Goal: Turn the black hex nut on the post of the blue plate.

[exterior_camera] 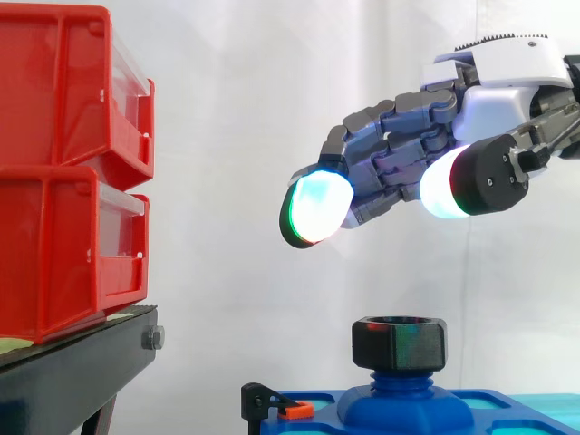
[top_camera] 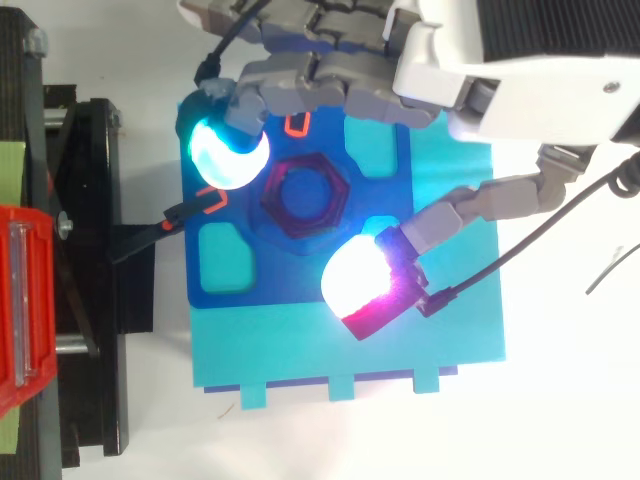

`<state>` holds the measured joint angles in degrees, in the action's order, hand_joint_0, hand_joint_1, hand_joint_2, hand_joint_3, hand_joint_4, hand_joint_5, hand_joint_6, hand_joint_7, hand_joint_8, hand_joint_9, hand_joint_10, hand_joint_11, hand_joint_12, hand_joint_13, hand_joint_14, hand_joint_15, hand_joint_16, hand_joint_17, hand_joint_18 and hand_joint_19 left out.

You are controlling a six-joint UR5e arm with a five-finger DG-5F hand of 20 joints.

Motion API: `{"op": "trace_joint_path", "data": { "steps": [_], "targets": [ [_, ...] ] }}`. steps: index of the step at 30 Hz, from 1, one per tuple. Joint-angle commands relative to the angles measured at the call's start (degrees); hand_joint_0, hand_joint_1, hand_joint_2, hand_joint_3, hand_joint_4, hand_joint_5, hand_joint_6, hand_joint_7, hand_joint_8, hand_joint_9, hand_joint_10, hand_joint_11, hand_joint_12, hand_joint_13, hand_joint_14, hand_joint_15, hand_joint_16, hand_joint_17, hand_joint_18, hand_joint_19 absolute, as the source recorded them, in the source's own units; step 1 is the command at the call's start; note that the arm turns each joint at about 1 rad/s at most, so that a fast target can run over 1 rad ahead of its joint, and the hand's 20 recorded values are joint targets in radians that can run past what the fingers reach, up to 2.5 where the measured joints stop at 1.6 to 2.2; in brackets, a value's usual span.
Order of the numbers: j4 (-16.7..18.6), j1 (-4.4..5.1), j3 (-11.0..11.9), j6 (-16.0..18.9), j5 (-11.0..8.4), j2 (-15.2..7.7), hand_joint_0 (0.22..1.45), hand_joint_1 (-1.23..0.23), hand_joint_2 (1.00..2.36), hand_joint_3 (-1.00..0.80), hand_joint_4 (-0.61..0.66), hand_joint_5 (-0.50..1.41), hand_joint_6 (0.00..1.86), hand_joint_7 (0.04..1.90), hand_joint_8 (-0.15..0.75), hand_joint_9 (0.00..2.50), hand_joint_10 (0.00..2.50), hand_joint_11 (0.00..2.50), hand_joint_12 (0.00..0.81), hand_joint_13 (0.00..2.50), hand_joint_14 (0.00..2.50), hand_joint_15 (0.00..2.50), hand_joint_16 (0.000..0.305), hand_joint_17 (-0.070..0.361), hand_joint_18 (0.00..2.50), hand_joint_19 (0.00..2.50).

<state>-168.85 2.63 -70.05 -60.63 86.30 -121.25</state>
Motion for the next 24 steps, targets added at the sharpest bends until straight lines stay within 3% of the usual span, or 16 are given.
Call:
{"op": "trace_joint_path", "data": {
  "steps": [1,24],
  "targets": [
    [0.98,0.09,0.00,-0.63,0.01,-0.04,0.42,-0.86,1.00,-0.50,0.14,-0.30,0.50,0.83,0.223,0.00,0.00,0.01,0.390,0.00,0.00,0.07,0.055,0.124,0.00,0.38],
    [1.60,1.06,0.00,-0.98,-1.23,-0.04,0.42,-0.79,1.00,-0.50,0.17,-0.30,0.50,0.81,0.235,0.00,0.00,0.00,0.395,0.00,0.00,0.08,0.056,0.125,0.00,0.40]
  ]
}}
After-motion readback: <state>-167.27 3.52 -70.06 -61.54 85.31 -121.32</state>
